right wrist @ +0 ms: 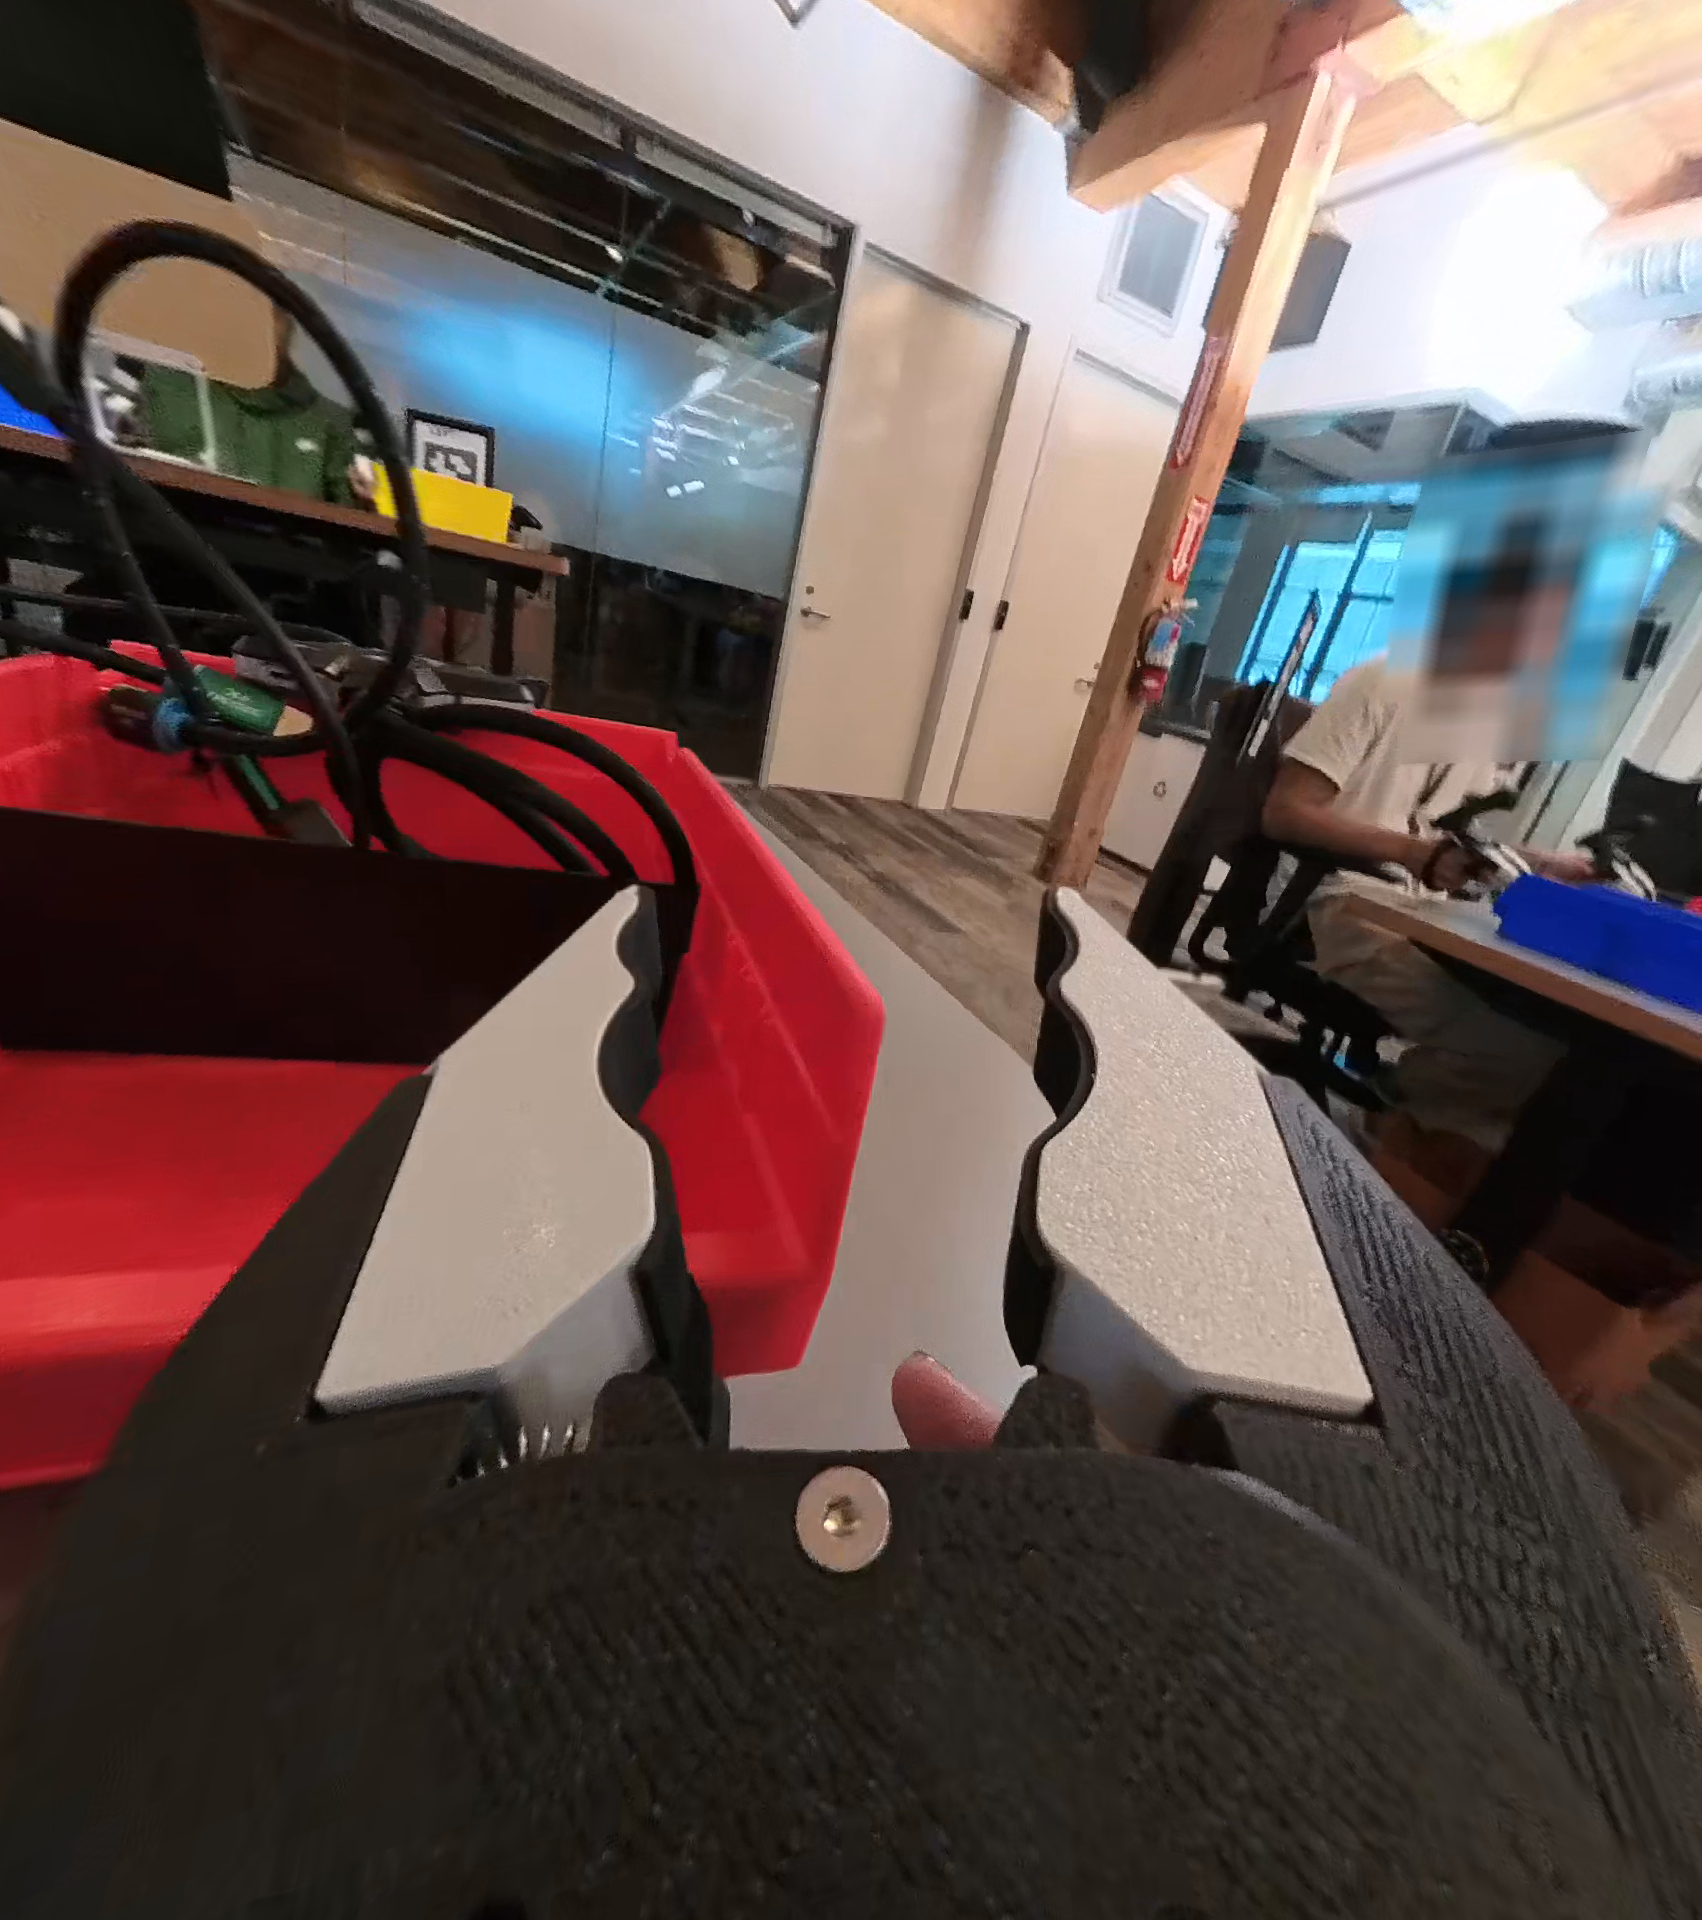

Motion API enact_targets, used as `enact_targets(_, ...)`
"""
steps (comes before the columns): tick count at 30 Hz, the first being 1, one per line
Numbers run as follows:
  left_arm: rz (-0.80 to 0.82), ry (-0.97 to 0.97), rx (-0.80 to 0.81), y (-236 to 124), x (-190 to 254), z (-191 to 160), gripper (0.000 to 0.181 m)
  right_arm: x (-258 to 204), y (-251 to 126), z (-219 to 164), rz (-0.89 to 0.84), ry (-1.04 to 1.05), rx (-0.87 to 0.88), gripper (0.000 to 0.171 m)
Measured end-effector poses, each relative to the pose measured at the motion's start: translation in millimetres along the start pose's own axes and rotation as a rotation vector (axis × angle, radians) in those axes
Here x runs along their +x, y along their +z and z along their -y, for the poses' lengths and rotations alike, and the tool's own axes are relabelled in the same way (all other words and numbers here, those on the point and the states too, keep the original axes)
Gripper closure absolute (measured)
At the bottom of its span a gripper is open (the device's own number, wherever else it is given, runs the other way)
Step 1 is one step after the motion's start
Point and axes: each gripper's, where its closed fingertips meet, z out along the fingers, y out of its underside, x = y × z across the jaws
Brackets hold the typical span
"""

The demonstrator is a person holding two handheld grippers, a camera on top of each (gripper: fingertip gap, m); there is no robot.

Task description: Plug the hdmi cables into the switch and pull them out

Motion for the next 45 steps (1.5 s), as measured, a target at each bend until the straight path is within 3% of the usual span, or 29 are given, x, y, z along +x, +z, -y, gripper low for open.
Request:
enact_targets(4, -0.012, 0.085, -0.126, 8.6, 9.0, -19.7, 0.111, -7.8, 3.8, -1.1, 0.032, -0.035, -0.004, 0.105)
enact_targets(7, 0.028, 0.174, -0.130, 4.7, 9.6, -17.2, 0.111, -15.0, 8.8, -10.6, 0.076, -0.010, -0.054, 0.105)
enact_targets(10, 0.221, 0.303, -0.201, -5.5, -8.8, -15.4, 0.117, -7.0, 8.0, -8.3, 0.045, -0.004, -0.045, 0.105)
enact_targets(14, 0.231, 0.161, -0.314, -16.2, -0.7, -22.1, 0.105, 9.4, 7.5, -6.6, -0.015, 0.012, -0.052, 0.110)
enact_targets(20, 0.398, -0.064, -0.176, -74.6, -26.9, 29.1, 0.101, 2.4, 10.7, -14.1, 0.054, 0.042, -0.106, 0.112)
enact_targets(24, 0.411, -0.085, -0.370, -86.9, -47.0, 12.2, 0.081, -4.2, 13.2, -25.1, 0.094, 0.063, -0.163, 0.119)
enact_targets(27, 0.627, 0.067, -0.407, -105.0, -92.5, 5.5, 0.077, -6.7, 13.7, -27.4, 0.118, 0.080, -0.184, 0.124)
enact_targets(28, 0.679, 0.068, -0.424, -109.8, -103.0, -1.7, 0.068, -5.8, 13.7, -28.8, 0.117, 0.083, -0.192, 0.124)
enact_targets(31, 0.637, -0.016, -0.525, -110.3, -104.5, -41.2, 0.058, -9.0, 14.2, -28.6, 0.151, 0.126, -0.191, 0.124)
enact_targets(33, 0.642, -0.014, -0.599, -116.0, -108.0, -64.2, 0.061, -18.6, 14.9, -26.6, 0.218, 0.154, -0.192, 0.122)
enact_targets(35, 0.638, -0.002, -0.640, -119.0, -110.2, -80.1, 0.078, -28.0, 15.8, -26.4, 0.273, 0.177, -0.211, 0.119)
enact_targets(38, 0.476, -0.010, -0.672, -109.2, -92.1, -98.2, 0.136, -26.7, 16.6, -28.0, 0.256, 0.147, -0.238, 0.119)
enact_targets(45, 0.460, 0.023, -0.673, -109.7, -92.1, -99.4, 0.141, -13.3, 14.1, -40.5, 0.190, 0.064, -0.317, 0.161)
